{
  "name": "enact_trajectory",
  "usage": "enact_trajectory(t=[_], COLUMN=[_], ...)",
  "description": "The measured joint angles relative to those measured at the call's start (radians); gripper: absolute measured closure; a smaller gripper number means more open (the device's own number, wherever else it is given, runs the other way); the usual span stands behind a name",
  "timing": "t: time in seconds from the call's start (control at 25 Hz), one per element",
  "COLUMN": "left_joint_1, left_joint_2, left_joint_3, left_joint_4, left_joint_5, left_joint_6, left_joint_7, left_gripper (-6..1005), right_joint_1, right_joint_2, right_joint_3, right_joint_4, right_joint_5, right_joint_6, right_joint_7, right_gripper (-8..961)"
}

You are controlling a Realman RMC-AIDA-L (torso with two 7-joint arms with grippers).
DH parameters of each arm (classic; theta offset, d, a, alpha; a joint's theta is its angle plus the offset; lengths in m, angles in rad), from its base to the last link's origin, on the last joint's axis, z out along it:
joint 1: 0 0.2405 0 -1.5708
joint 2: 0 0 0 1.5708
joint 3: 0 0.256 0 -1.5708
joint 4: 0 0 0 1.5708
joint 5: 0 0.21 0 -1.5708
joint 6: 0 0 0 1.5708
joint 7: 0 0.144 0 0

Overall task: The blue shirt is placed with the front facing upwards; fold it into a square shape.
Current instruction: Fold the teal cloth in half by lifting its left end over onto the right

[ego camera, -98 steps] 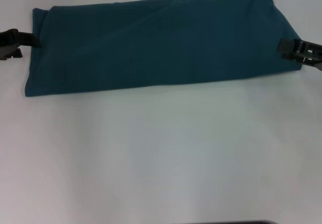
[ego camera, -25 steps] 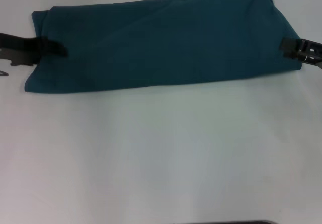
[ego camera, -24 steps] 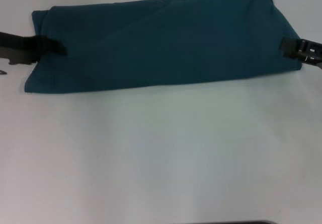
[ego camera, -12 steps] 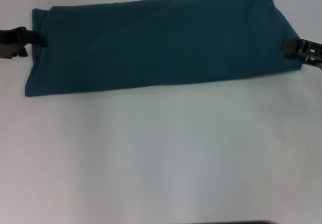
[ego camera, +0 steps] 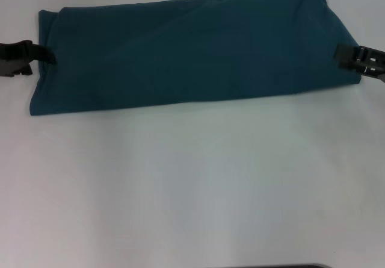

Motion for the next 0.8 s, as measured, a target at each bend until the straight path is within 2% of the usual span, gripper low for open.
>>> enact_trajectory(t=[0.52,0.8], left_joint_1=[-0.010,-0.042], left_joint_2=[-0.009,-0.006], left_joint_3=[0.008,0.000], left_joint_4=[0.014,0.019], left_joint_5=[-0.006,-0.012], left_joint_6=[0.028,0.107], left_joint_7=[0.001,0.001], left_gripper=[354,360], right_joint_1=[-0.004,-0.002], right_joint_2=[0.000,0.000], right_joint_3=[0.000,0.000], right_joint_4=[0.000,0.000], right_joint_5=[0.000,0.000], right_joint_6=[0.002,0.002], right_joint_7=[0.000,-0.001], right_gripper=[54,54])
